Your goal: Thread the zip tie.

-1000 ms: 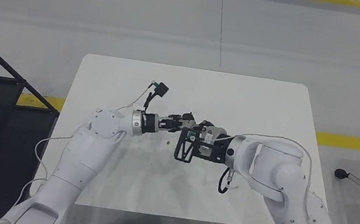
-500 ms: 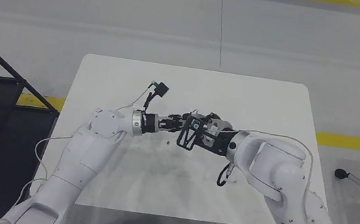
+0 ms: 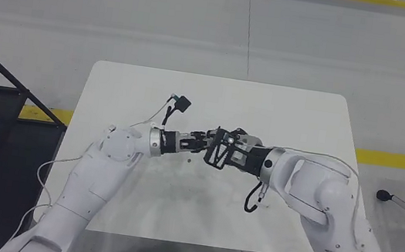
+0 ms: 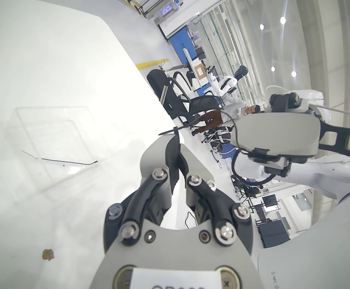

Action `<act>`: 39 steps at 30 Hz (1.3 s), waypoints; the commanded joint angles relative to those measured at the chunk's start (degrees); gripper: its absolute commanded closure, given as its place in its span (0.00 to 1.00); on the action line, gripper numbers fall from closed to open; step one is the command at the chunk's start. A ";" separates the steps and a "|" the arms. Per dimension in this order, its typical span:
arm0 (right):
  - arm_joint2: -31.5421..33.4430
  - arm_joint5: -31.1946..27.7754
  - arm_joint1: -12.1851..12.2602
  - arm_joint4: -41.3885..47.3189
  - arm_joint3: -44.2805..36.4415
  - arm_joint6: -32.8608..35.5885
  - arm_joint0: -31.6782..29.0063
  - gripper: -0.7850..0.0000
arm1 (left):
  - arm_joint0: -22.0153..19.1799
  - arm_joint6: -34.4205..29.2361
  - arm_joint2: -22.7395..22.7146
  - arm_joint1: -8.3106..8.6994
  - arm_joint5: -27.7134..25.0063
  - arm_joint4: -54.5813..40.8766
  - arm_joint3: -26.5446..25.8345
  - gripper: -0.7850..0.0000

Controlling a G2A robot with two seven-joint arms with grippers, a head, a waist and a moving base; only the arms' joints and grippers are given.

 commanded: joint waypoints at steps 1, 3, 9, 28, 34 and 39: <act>0.53 -0.68 0.14 1.53 0.06 0.08 -0.10 1.00 | 0.32 0.45 -0.01 0.18 -0.79 0.18 -0.46 1.00; 0.83 -1.46 0.27 3.11 0.28 0.58 -0.23 1.00 | 0.60 0.78 -0.07 0.34 -1.74 0.04 -0.86 1.00; 1.24 -2.86 0.65 7.70 0.89 3.88 0.17 1.00 | 1.24 1.92 0.02 0.78 -3.50 0.18 -1.76 1.00; 4.19 0.51 1.79 11.95 -1.08 4.42 -0.98 0.00 | 1.46 9.63 0.22 1.63 -2.59 1.25 -1.84 1.00; 10.01 7.92 2.40 18.20 -0.42 0.16 -7.21 0.00 | 1.51 13.30 0.22 1.68 -3.19 1.92 -1.80 1.00; 11.31 11.49 2.46 19.71 0.08 0.64 -8.28 0.00 | 1.40 15.17 0.40 1.68 -3.43 2.29 -1.61 1.00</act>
